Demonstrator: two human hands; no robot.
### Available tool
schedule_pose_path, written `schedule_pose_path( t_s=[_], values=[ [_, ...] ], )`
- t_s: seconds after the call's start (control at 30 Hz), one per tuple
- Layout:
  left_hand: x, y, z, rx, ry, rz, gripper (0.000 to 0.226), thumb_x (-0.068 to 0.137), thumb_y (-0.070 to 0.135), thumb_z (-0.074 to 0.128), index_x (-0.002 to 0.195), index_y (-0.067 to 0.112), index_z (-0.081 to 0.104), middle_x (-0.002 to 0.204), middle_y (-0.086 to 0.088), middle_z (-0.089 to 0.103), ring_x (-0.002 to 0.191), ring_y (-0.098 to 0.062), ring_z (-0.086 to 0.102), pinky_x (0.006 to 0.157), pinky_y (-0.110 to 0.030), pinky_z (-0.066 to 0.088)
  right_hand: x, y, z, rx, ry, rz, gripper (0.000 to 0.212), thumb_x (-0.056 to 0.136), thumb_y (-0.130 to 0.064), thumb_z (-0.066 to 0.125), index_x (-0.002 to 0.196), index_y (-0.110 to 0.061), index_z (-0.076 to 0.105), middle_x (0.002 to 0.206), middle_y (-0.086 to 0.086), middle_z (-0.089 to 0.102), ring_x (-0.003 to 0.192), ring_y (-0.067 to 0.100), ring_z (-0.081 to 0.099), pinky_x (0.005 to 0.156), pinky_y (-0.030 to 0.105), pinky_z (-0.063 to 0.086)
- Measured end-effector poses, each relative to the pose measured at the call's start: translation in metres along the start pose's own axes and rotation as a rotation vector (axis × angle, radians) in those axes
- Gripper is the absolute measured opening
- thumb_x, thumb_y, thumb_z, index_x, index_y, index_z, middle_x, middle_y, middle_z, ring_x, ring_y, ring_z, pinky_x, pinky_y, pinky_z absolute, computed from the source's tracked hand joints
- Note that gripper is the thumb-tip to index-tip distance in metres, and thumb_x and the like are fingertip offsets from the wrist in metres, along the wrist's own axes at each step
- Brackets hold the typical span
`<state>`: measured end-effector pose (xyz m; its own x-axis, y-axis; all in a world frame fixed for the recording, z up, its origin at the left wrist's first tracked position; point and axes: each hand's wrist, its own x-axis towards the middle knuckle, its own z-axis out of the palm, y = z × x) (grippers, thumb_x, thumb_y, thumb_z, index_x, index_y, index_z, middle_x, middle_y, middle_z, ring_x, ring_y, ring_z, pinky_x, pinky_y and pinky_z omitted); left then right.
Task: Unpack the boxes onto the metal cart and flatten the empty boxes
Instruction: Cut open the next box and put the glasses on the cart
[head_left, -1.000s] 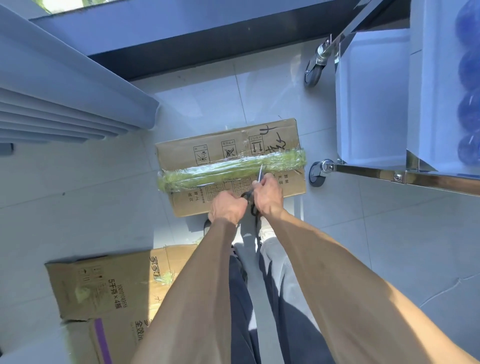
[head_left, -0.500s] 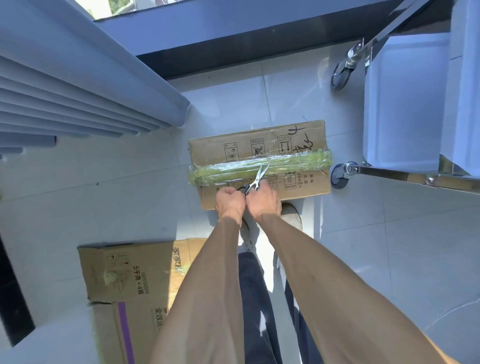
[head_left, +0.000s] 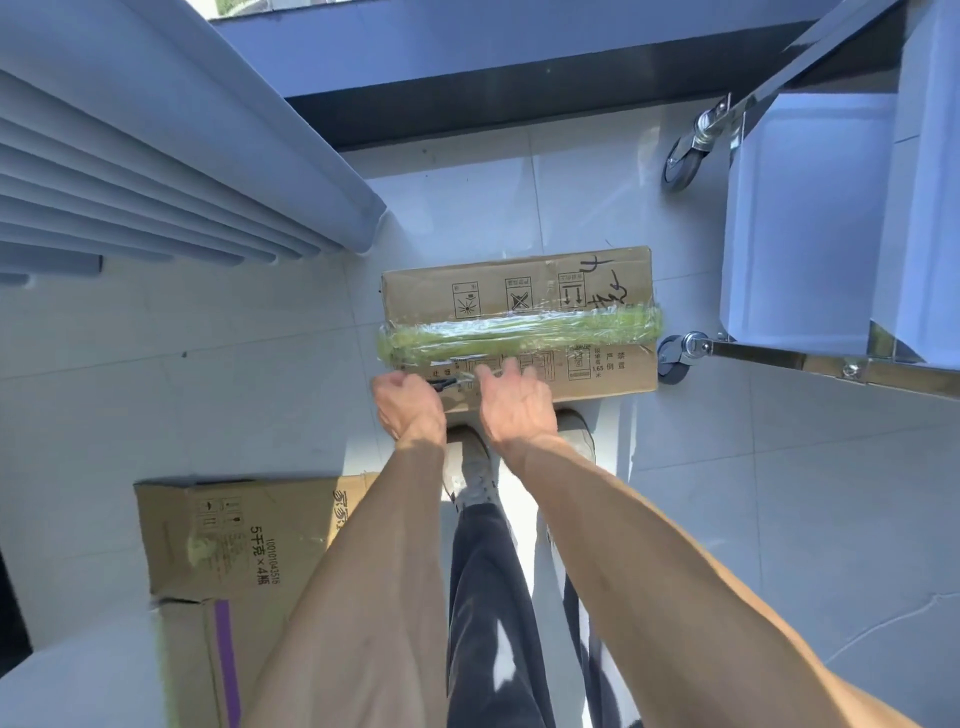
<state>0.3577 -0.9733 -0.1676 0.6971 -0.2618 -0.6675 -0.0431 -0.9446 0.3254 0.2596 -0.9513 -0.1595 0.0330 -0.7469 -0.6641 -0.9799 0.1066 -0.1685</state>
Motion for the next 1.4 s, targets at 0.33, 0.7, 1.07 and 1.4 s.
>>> schedule_pose_path(
  t_s=[0.33,0.7,1.07,1.4],
  values=[
    [0.041,-0.033,-0.034,0.268,0.054,0.207,0.047,0.093,0.000,0.039,0.138,0.013,0.049,0.126,-0.018,0.057,0.112,-0.035,0.057,0.084,-0.034,0.039,0.031,-0.059,0.004,0.158,0.130,-0.116,0.030,0.102,-0.011,0.034,0.124,-0.007,0.053,0.100,0.016,0.055,0.088,0.033,0.059,0.073,0.040,0.044],
    [0.054,-0.026,-0.013,0.705,-0.342,0.477,0.035,0.096,0.018,0.047,0.130,0.012,0.051,0.118,-0.019,0.057,0.111,-0.037,0.059,0.088,-0.038,0.047,0.039,-0.055,-0.001,0.177,0.081,-0.110,0.023,0.098,-0.019,0.041,0.108,-0.010,0.059,0.084,0.009,0.042,0.074,0.032,0.055,0.066,0.036,0.040],
    [0.058,-0.023,-0.005,0.770,-0.310,0.431,0.041,0.102,0.029,0.043,0.141,0.016,0.045,0.129,-0.014,0.060,0.119,-0.033,0.058,0.095,-0.035,0.045,0.036,-0.061,-0.005,0.183,0.018,-0.083,0.017,0.094,-0.012,0.042,0.099,-0.005,0.057,0.091,0.014,0.049,0.081,0.032,0.056,0.072,0.041,0.046],
    [0.061,-0.024,0.001,0.724,-0.491,0.162,0.052,0.102,0.051,0.030,0.147,0.025,0.030,0.137,-0.017,0.050,0.130,-0.032,0.047,0.110,-0.039,0.035,0.045,-0.064,-0.012,0.116,0.026,-0.131,0.035,0.104,-0.014,0.030,0.113,-0.004,0.063,0.090,0.012,0.040,0.085,0.031,0.054,0.070,0.039,0.038]
  ],
)
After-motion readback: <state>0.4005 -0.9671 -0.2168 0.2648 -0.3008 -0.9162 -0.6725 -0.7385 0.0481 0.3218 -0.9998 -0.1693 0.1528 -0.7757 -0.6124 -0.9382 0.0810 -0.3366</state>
